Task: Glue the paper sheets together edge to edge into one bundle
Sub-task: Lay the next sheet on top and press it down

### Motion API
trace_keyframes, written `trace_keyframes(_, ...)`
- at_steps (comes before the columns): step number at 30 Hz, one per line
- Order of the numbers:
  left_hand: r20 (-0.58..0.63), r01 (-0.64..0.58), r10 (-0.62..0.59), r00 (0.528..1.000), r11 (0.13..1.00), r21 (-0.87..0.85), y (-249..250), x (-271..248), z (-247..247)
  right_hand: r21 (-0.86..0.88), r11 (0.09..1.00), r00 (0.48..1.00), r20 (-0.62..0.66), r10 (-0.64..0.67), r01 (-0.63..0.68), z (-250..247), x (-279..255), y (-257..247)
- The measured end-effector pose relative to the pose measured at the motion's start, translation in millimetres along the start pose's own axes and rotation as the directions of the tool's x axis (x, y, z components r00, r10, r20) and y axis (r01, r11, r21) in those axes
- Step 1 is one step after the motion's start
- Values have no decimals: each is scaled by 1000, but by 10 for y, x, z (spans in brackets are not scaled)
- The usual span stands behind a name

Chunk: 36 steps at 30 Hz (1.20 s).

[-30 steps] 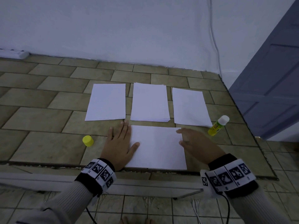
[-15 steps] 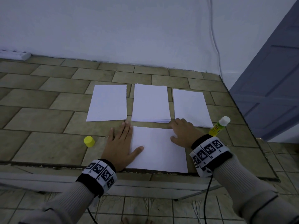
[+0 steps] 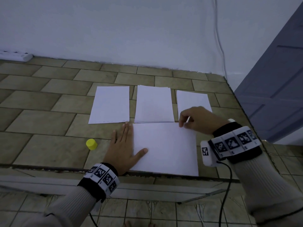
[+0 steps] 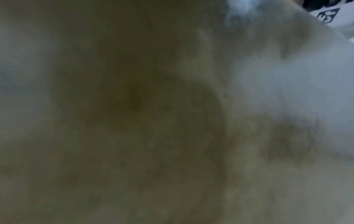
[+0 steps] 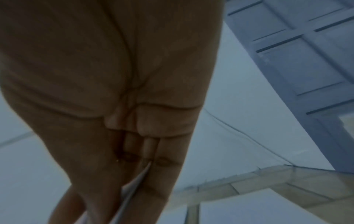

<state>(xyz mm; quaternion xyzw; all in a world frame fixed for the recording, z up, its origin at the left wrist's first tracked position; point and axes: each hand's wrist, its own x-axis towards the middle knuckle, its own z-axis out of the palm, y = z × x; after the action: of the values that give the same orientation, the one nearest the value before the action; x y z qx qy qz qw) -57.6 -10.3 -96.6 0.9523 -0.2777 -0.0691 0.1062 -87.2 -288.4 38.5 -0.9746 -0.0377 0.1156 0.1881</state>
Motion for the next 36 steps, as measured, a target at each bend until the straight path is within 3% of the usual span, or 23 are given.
trace_keyframes(4, -46, -8, 5, 999, 997, -80, -28, -9, 32, 55, 998, 991, -128, 33, -26, -313, -58, 33)
trace_keyframes(9, -43, -9, 8, 999, 1000, -27, -43, -1, 65, 434, 900, 927, -320, 196, -41, -335, 120, 204)
trace_keyframes(14, -33, -13, 12, 999, 1000, -3, -35, 5, 49, 674, 735, 894, -277, 352, -80, 168, 494, 203)
trace_keyframes(20, -21, -3, 3, 1000, 1000, 23, -28, 4, 39, 650, 743, 858, -282, 429, -158, 583, 789, 186)
trace_keyframes(28, -27, 0, 1, 1000, 1000, 11, -31, 5, 41, 584, 786, 837, -314, 448, -202, 636, 911, 181)
trace_keyframes(36, -24, 2, -1, 1000, 1000, 12, -20, 2, 24, 380, 875, 871, -266, 414, -300, 657, 930, 124)
